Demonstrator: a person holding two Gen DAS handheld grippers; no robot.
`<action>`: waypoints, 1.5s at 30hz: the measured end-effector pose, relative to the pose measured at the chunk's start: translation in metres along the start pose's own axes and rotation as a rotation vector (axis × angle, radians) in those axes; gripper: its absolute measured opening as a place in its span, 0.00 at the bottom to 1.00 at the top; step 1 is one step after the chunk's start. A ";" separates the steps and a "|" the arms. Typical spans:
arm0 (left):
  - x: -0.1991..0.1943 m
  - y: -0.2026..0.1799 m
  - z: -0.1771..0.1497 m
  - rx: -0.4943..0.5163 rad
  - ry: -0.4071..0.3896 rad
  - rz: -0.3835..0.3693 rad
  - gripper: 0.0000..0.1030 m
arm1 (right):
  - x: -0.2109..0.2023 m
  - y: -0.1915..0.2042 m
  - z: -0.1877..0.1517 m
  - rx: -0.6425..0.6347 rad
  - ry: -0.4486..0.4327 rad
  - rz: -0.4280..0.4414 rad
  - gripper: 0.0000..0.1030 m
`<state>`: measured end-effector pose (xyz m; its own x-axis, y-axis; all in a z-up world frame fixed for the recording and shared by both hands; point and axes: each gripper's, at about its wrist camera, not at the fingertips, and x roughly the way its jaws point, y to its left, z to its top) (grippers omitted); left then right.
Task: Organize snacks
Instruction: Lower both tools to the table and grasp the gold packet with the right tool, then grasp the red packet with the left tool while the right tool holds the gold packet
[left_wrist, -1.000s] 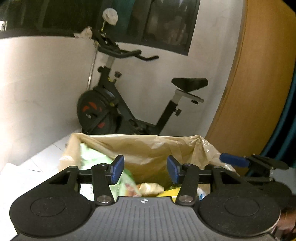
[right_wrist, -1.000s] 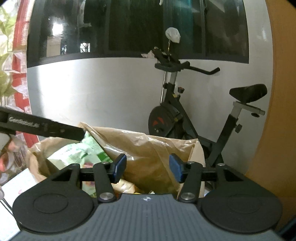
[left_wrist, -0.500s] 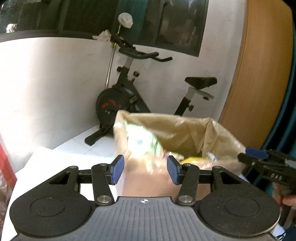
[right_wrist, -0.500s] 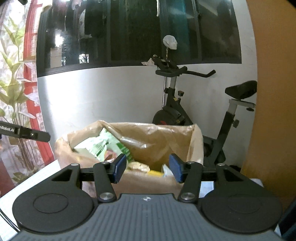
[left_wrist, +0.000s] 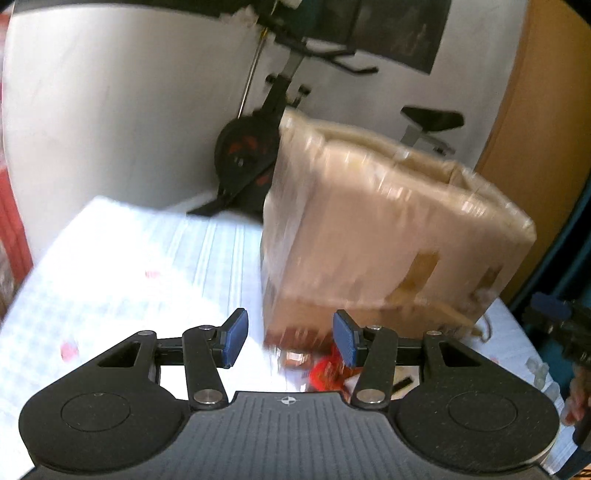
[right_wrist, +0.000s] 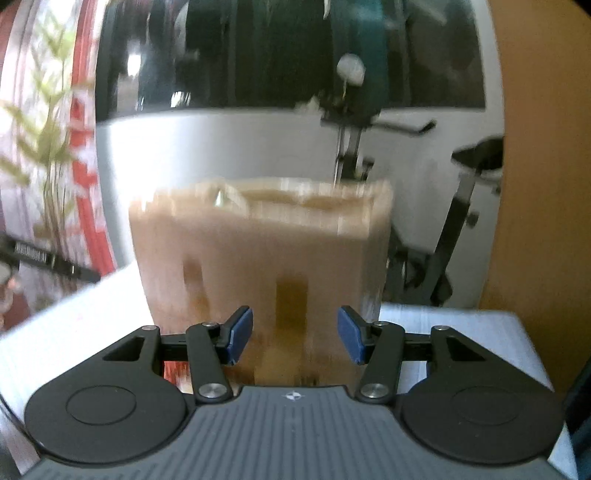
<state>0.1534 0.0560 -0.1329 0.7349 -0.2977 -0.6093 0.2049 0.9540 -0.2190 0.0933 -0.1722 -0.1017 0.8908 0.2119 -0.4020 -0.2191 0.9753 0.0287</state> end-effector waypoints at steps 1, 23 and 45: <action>0.005 0.001 -0.004 -0.007 0.011 0.005 0.52 | 0.006 -0.001 -0.008 -0.012 0.029 0.004 0.55; 0.049 -0.012 -0.035 -0.005 0.107 0.019 0.52 | 0.099 -0.008 -0.082 -0.100 0.315 0.127 0.72; 0.108 -0.045 -0.040 0.164 0.187 0.042 0.45 | 0.077 -0.029 -0.089 0.051 0.199 0.050 0.50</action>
<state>0.1977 -0.0205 -0.2200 0.6153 -0.2450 -0.7492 0.2901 0.9541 -0.0737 0.1326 -0.1901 -0.2145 0.7818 0.2487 -0.5718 -0.2362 0.9668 0.0976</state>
